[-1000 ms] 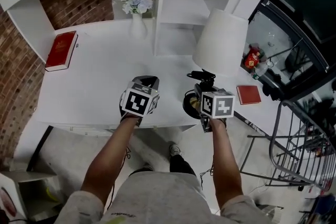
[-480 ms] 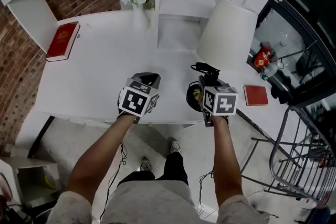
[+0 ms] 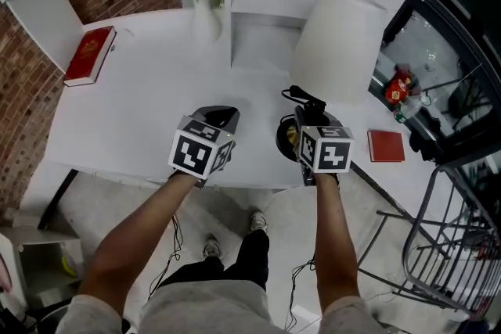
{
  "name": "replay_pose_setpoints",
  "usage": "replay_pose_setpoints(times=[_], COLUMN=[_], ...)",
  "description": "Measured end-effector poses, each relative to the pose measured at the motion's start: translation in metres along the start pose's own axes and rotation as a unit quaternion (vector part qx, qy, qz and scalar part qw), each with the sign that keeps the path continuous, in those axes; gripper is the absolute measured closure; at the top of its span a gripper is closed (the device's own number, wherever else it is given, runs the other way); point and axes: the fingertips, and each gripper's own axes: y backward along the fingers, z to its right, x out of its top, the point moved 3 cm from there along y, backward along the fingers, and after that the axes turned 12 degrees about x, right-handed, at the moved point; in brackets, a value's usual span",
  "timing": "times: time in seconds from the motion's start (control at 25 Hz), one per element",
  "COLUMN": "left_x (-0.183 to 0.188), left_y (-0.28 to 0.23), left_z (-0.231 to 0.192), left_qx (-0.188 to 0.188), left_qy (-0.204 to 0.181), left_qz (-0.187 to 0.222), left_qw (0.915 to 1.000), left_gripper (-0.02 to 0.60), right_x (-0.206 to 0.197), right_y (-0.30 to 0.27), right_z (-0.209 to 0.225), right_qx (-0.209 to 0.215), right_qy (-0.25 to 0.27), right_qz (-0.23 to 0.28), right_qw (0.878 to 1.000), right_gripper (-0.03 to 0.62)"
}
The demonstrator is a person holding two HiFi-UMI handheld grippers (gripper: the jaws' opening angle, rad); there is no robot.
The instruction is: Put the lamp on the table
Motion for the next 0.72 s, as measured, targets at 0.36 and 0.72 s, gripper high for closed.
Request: replay_pose_setpoints(times=[0.36,0.72], left_x=[0.002,0.013], left_y=[-0.011,-0.014], left_z=[0.002,0.005], left_qx=[0.036,0.076], left_qy=[0.026,0.051], left_qz=[0.026,0.033], left_qw=[0.9987,0.9952], left_gripper=[0.586,0.586], right_x=[0.004,0.012], right_y=[-0.017,-0.034], right_z=[0.012,0.023], right_qx=[0.015,0.044], right_qy=[0.034,0.065], right_qz=[0.007,0.022], right_qw=[0.999,0.997], right_gripper=[0.525,0.525])
